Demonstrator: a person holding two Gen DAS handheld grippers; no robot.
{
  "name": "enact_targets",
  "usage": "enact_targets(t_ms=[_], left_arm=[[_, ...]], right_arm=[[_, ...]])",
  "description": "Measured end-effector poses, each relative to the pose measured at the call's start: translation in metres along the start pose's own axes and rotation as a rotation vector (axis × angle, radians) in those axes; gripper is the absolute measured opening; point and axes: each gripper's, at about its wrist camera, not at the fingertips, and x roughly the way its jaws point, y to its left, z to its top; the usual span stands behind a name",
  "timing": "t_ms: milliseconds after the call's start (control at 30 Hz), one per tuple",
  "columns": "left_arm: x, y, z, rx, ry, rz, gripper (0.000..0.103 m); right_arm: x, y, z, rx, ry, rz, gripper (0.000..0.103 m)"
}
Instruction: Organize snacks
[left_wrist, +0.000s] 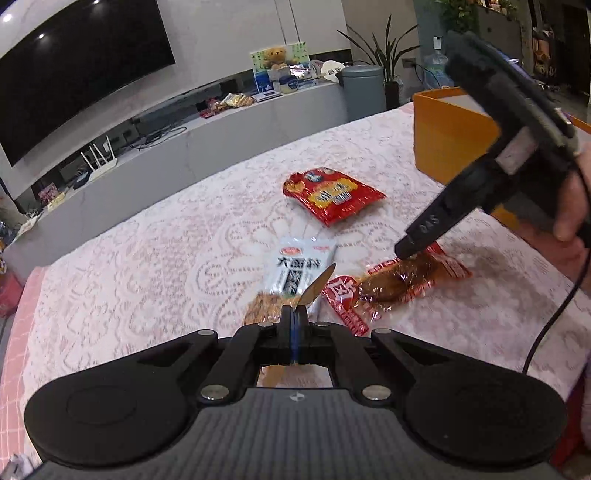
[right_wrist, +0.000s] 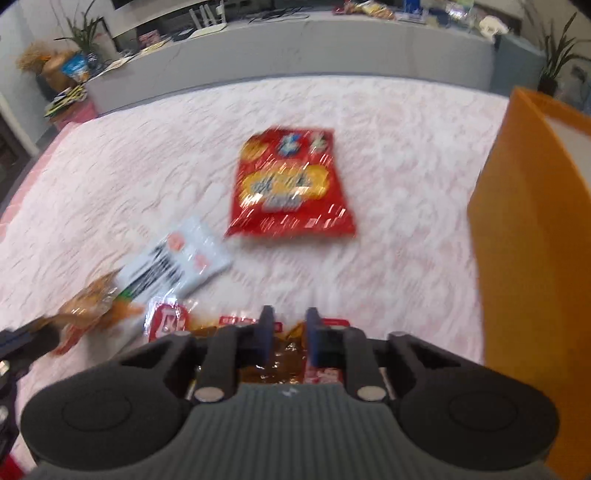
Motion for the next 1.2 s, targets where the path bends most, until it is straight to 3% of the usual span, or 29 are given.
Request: enact_targets(t_ms=[167, 333, 400, 433, 533, 600, 633, 667, 733, 833, 967, 1067, 1200], left_arm=[[-0.012, -0.013, -0.018, 0.053, 0.039, -0.024, 0.000], [-0.019, -0.022, -0.039, 0.093, 0.103, -0.052, 0.001], [-0.020, -0.024, -0.045, 0.089, 0.131, -0.065, 0.005], [-0.020, -0.023, -0.048, 0.073, 0.145, -0.068, 0.014], [-0.026, -0.016, -0.053, -0.017, 0.149, -0.084, 0.021], [-0.031, -0.009, -0.053, -0.094, 0.139, -0.106, 0.036], [-0.035, -0.006, -0.052, -0.135, 0.129, -0.108, 0.048], [-0.039, -0.002, -0.051, -0.175, 0.115, -0.106, 0.052], [-0.045, 0.006, -0.047, -0.252, 0.088, -0.095, 0.052], [-0.046, 0.016, -0.042, -0.326, 0.060, -0.016, 0.059], [-0.030, 0.029, -0.039, -0.491, 0.132, 0.026, 0.060], [-0.019, 0.033, -0.042, -0.578, 0.159, 0.091, 0.069], [-0.008, 0.038, -0.050, -0.677, 0.177, 0.058, 0.069]], right_arm=[[-0.018, 0.007, -0.032, 0.007, 0.055, 0.046, 0.013], [-0.037, 0.016, -0.064, -0.021, 0.064, 0.035, 0.014], [-0.042, 0.017, -0.072, -0.030, 0.067, 0.031, 0.019], [-0.047, 0.017, -0.076, -0.041, 0.062, 0.026, 0.020], [-0.053, 0.020, -0.079, -0.091, 0.034, 0.004, 0.021], [-0.056, 0.020, -0.080, -0.112, 0.004, 0.003, 0.023], [-0.059, 0.021, -0.080, -0.125, -0.015, 0.005, 0.030], [-0.062, 0.023, -0.080, -0.138, -0.033, 0.009, 0.034], [-0.066, 0.027, -0.082, -0.174, -0.067, 0.021, 0.045], [-0.065, 0.035, -0.085, -0.230, -0.089, 0.043, 0.055], [-0.056, 0.045, -0.089, -0.277, -0.091, 0.050, 0.058], [-0.050, 0.052, -0.090, -0.296, -0.088, 0.047, 0.059], [-0.046, 0.057, -0.088, -0.296, -0.095, 0.051, 0.060]])
